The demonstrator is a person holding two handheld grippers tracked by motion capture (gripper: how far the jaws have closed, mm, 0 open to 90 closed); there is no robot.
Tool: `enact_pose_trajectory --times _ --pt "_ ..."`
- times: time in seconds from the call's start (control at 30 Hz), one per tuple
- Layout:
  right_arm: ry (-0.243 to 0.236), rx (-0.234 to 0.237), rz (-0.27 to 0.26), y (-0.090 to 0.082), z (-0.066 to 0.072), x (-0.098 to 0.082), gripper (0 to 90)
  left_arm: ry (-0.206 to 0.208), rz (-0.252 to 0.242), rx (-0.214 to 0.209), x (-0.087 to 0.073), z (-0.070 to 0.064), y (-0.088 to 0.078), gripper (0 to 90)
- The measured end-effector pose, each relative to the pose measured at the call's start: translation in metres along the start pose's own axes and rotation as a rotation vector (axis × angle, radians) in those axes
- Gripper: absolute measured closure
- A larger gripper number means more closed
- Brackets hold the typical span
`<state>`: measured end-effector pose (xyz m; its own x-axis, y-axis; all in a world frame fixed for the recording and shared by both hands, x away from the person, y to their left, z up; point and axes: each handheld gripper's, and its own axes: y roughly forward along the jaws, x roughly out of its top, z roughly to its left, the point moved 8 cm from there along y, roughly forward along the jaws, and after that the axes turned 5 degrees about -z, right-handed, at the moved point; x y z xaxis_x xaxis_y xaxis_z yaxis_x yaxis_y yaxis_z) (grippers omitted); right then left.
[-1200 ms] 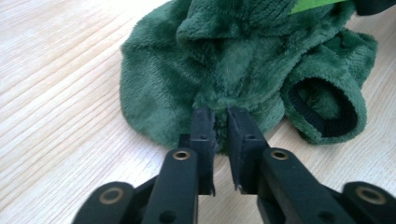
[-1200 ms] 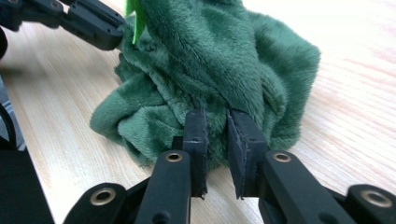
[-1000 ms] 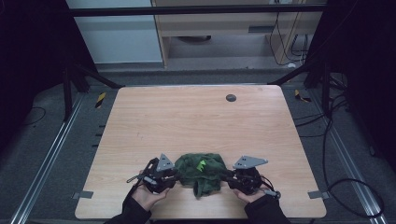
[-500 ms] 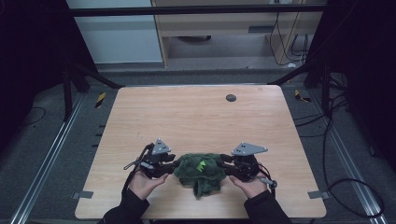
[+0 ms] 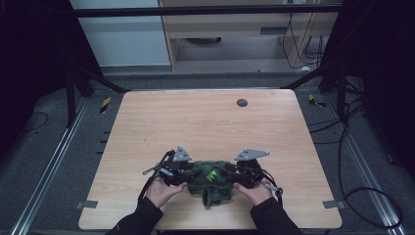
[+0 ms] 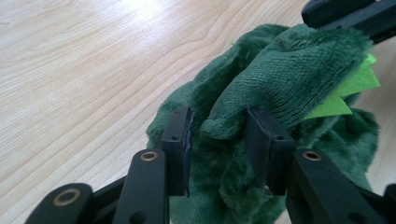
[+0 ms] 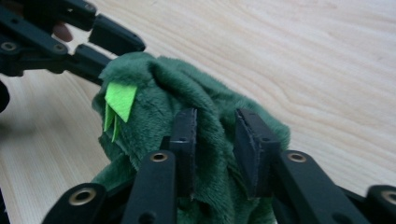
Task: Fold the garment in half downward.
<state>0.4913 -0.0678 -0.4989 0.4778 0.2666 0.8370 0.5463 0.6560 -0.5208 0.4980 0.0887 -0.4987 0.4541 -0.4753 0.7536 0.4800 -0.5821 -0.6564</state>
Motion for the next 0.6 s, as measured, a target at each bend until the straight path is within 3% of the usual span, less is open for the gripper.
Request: enact_pose_trajectory --times 0.17,0.4,0.6 --pt "0.004 0.008 0.019 0.003 0.000 -0.004 75.0 0.003 0.016 -0.002 -0.002 0.001 0.006 67.8" --pt "0.021 0.019 0.048 0.008 -0.003 -0.010 86.9 0.021 0.043 -0.016 -0.005 -0.001 0.016 87.2" --pt "0.003 0.023 0.029 0.003 -0.001 -0.006 88.4 0.034 0.043 -0.034 -0.004 -0.006 0.006 89.3"
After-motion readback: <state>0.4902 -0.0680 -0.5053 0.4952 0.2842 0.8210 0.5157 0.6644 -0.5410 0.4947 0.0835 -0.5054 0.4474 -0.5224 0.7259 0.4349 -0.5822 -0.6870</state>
